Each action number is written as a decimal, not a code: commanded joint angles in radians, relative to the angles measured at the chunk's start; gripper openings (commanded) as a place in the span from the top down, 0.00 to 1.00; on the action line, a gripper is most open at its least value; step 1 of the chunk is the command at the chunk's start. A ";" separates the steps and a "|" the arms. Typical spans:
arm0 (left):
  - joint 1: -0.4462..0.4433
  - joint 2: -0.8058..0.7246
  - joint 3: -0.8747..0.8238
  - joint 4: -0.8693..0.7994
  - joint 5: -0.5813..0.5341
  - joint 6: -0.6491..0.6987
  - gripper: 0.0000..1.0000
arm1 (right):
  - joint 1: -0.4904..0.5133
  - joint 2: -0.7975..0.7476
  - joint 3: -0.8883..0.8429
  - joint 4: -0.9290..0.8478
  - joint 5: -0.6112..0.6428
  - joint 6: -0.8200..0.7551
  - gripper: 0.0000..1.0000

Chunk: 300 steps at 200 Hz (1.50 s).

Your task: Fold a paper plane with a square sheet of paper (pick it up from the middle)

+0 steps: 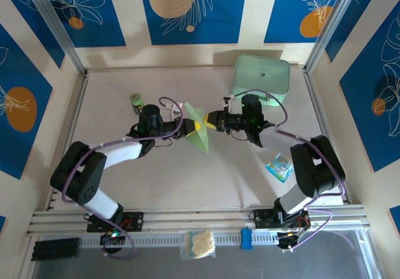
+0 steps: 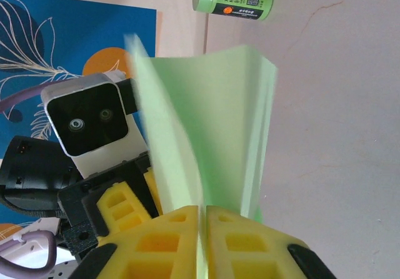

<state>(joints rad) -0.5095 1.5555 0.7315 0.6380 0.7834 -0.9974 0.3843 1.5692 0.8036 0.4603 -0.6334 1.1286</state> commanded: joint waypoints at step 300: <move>-0.196 0.642 0.968 -1.571 -1.529 0.768 0.94 | -0.147 -0.561 -0.088 -0.770 0.636 -0.524 0.38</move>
<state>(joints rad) -0.6899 2.1548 1.6657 -0.8818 -0.6769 -0.2260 0.2478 1.0210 0.7368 -0.2878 0.0036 0.5915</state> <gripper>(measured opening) 0.061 0.619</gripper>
